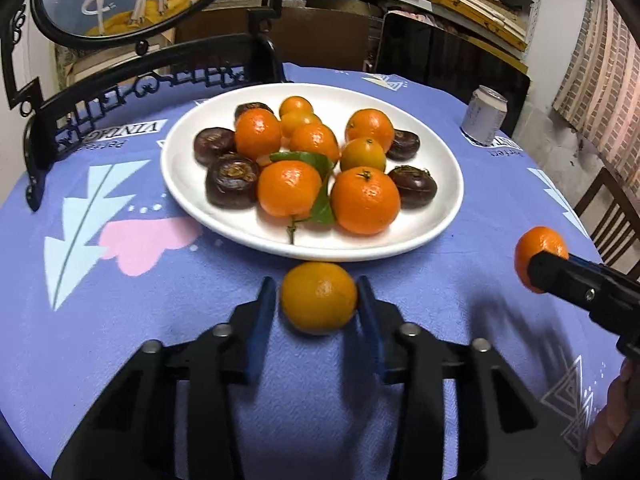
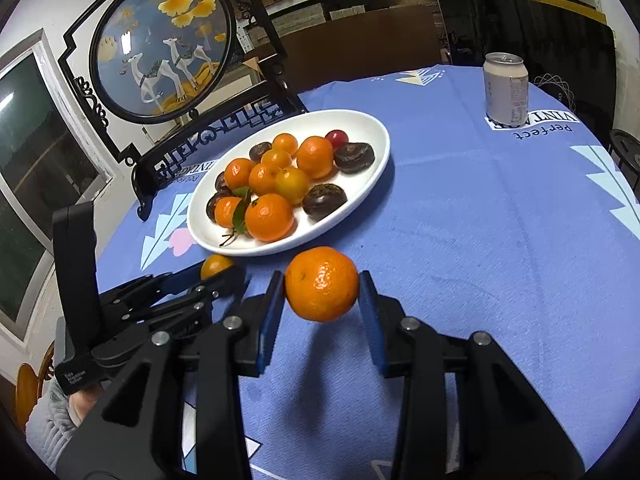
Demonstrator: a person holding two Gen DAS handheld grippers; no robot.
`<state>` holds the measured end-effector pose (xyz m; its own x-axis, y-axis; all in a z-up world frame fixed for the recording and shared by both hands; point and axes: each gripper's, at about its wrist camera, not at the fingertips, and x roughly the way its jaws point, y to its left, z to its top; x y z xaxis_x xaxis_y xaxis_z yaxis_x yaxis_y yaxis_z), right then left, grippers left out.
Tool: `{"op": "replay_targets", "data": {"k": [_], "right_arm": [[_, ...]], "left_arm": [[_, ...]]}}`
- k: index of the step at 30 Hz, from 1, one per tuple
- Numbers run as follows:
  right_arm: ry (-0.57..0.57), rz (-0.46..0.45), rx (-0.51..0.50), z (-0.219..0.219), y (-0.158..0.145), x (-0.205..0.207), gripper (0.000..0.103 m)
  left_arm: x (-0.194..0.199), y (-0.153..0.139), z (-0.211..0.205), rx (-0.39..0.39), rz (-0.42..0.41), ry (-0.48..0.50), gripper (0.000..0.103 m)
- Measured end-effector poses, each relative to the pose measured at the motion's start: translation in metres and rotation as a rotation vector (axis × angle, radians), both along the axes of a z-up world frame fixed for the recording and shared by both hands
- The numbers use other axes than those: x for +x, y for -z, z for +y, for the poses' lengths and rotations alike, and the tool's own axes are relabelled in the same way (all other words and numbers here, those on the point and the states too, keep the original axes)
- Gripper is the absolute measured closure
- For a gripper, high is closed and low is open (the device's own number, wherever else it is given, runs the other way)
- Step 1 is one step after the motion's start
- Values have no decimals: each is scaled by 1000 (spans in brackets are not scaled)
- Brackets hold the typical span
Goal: Organize fruits
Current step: 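Grasp a yellow kumquat with the left tool while the right tool grasps a tangerine, then place the kumquat on the plate with the left tool while the right tool places the tangerine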
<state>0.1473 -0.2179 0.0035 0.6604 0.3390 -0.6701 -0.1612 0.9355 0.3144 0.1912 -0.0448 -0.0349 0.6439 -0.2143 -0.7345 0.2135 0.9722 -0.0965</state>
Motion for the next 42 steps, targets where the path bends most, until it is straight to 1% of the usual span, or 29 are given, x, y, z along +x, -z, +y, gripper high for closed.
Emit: {"op": "replay_targets", "data": {"k": [2,5,6,10,12,13,16,20,25,29,31,33,36,38,42], "right_arm": [[-1,-1,-4,1,0,0,65],[-1,-5,-7,2,-1,-1,65],[-1,-5,-9,2,-1,-1,65],[-15,-1,-28,8,3,-2,65],[-29,5,-41,14,6,-3,65],[-41,12,-51,19,9,-4,65],[-81,28,-80,35,17,-9,65],[-138,22,-109,54,20,-24,65],[-160,-15,-117,60,12,-41,65],[-131,-76,-93,50,-6,-53,65],[-101,-111,-81,40,-18,-56,65],[-84,-126,-63,31,-27,-55,65],[-51,-150,-40,15,-48,-44,65],[-30,-176,-68,10,-62,-35,65],[-1,-212,-69,3,-85,-9,65]], "left_arm": [[0,1,-2,15,-5,7,65],[-4,0,4,-1,-3,-2,65],[-7,0,6,6,-5,-11,65],[-28,-6,27,25,-23,-52,65],[-43,-10,39,52,-46,-81,65],[-48,-12,44,51,-49,-85,65],[-66,-15,60,16,-43,-98,65],[-82,-17,58,19,-58,-80,65],[-100,-26,52,48,-122,-76,65],[-102,-39,57,37,-153,-103,65],[-96,-48,60,19,-154,-107,65],[-88,-61,63,3,-161,-110,65],[-74,-91,64,3,-207,-112,65],[-64,-110,61,6,-242,-117,65],[-34,-131,55,-19,-261,-118,65]]}}
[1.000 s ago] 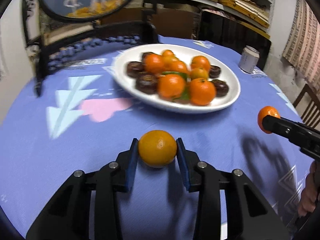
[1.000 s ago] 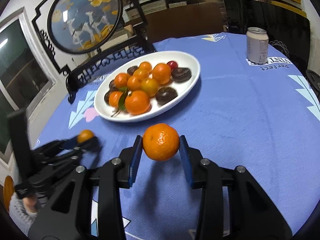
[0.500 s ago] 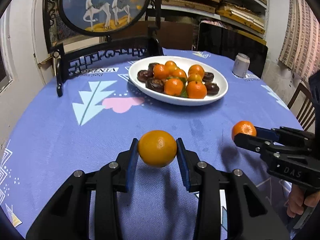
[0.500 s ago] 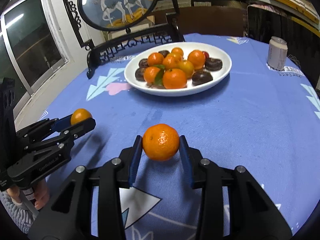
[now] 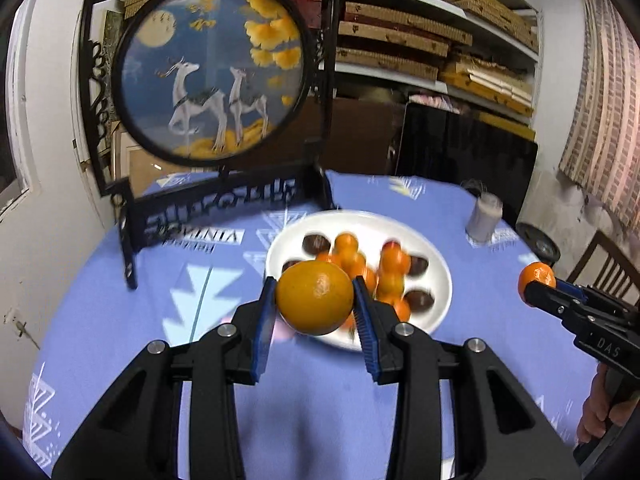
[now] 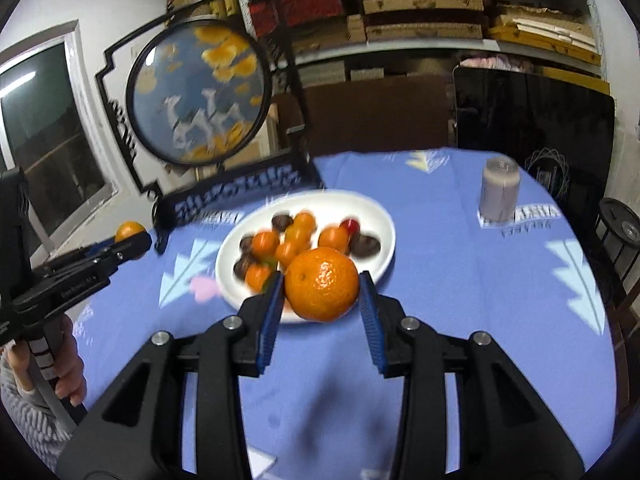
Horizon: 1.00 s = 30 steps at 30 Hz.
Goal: Organize fruits
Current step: 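Place the kumquat on the plate with the left tool while the right tool places the tangerine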
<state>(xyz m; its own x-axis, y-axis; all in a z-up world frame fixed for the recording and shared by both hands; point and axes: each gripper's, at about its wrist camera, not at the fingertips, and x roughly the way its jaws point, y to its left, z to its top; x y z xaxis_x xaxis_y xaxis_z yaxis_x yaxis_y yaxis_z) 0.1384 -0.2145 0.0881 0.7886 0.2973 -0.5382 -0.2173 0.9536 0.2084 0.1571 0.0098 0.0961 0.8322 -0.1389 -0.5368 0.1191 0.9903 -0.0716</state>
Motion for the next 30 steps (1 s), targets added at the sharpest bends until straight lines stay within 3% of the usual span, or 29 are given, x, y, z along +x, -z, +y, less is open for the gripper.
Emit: {"op": "replay_targets", "data": {"k": [7,16,20,25,26,30], "right_arm": [[4,9,46,4,-1,55,65],[9,84,17,19,39,118,65],[2,85,8,27,43,137,66],[-5,107,7,25,52,142,67],[1,114,11,23,53,142,67],[1,120,30,19,52,138,61]], "left_arm": [[68,12,-16,-42,59,6,65],[144,57,-27,-40,138,-19,65],[165,67,-18,-62,169,-38,65],[169,79,-19,-33,198,-11,65],[170,82,-20,-38,211,-9,63],[165,77,-20,-17,167,-28,39]]}}
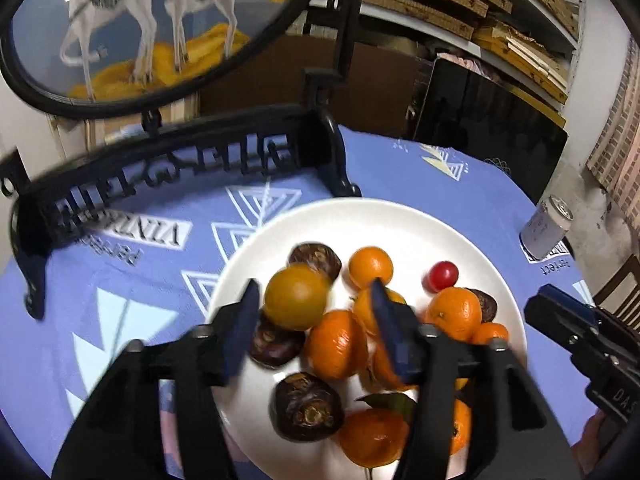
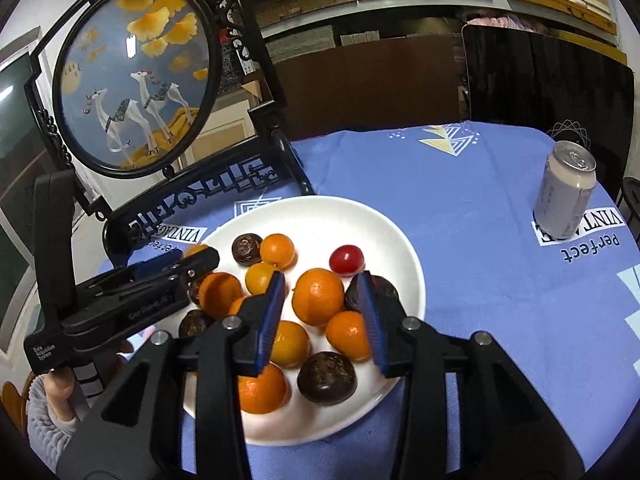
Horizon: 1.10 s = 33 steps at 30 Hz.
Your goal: Organize fruits
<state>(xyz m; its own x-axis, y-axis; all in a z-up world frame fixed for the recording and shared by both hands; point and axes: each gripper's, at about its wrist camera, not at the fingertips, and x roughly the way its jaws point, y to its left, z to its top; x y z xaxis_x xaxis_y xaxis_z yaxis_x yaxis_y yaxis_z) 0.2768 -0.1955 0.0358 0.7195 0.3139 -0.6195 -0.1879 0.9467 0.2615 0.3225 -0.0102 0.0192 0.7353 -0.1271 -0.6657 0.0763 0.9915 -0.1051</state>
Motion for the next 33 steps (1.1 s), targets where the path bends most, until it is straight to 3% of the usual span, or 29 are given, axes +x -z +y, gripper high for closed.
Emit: {"op": "replay_targets", "data": {"k": [8,17,20,23,28,33], "right_arm": [[-25,-46,-11,9,-12,-16,55],[-18,-61,-15,12,-27,-55,52],[-19,-89,-35,14,-33,-83,43],[-14,-99,-50,12,-31,-108,42],[7,-79,-53,6,-14,-142,33],[42,-90,-114,6,3,-168,21]], "left_arm": [[-12,-11,6,-20,-17,0,39],[-69,-20,20,15,-38,-54,38],[-99,-21,19,48,-54,-57,38],[-133,-15,19,87,-57,-82,38],[-174,-7,24,81,-49,-116,38],[-206,-1,22,139,-74,-131,38]]}}
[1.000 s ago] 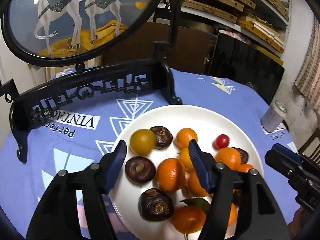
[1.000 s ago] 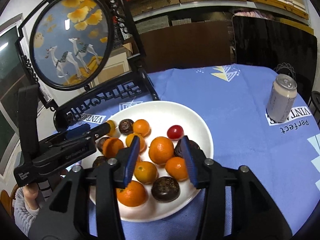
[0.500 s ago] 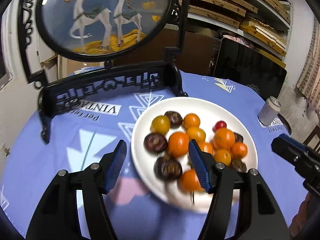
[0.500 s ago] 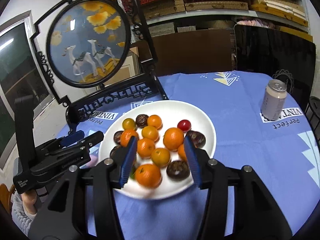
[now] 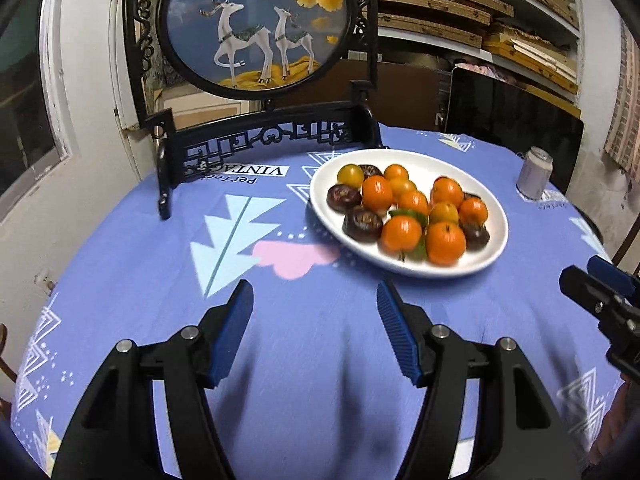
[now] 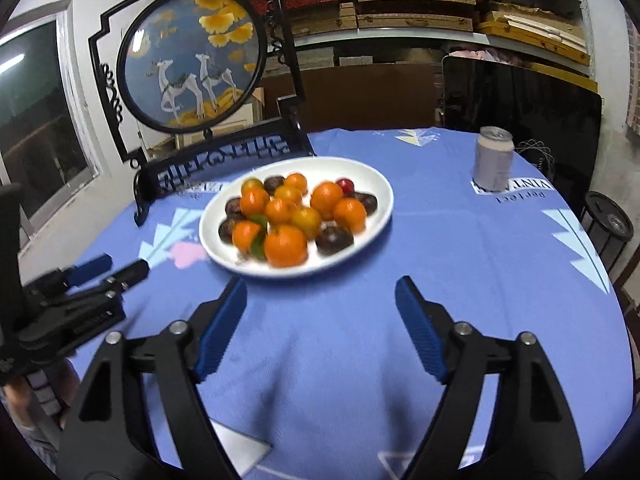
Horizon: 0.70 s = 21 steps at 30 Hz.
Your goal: Organize fruits
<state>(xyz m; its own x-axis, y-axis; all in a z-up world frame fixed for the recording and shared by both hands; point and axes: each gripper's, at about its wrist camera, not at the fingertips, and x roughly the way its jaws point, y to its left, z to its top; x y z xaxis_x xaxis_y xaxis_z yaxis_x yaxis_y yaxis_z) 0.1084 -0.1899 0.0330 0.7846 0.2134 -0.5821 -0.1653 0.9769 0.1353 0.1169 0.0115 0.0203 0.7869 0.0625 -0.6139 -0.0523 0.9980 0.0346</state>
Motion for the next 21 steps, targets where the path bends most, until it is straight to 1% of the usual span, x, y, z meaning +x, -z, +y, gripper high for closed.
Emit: {"op": "replay_targets", "data": {"k": [1,2,3,4,5,6,7,9,11,15,18,21], "right_arm": [[5,1,0,-1,4,-5,17],[11,0,-1,-2,6,-8,16],[15,0,-4,-2,8,-10,15],[16,0,-17,-1,11,-11,14],[16,-1,-30,1,12,-11,13],[15,-6,-51,4,13,-11,13],[13,-13,-68,6,14,-12,13],[11,-24,-102,10,15,-13,11],[5,-23,-106,11,16,-13,10],[2,-23,-90,9,14,-13,10],[-3,-18,-88,9,14,-12,9],[-12,-13,-93,11,16,-12,9]], "left_arm": [[-1,0,-1,8,0,-2,37],[-3,1,-1,17,3,-7,35],[-4,2,-1,25,9,-15,29],[-5,2,-1,27,10,-21,25],[-6,1,-1,28,5,-25,16],[-7,-1,-1,33,-7,-28,4],[-10,-3,-2,40,-33,-32,1],[-17,-8,-3,51,-75,-33,1],[-20,-11,-6,51,-87,-16,1],[-19,-7,-13,48,-53,30,1],[-20,-7,-18,77,-58,41,1],[-22,-8,-20,71,-63,54,1]]}}
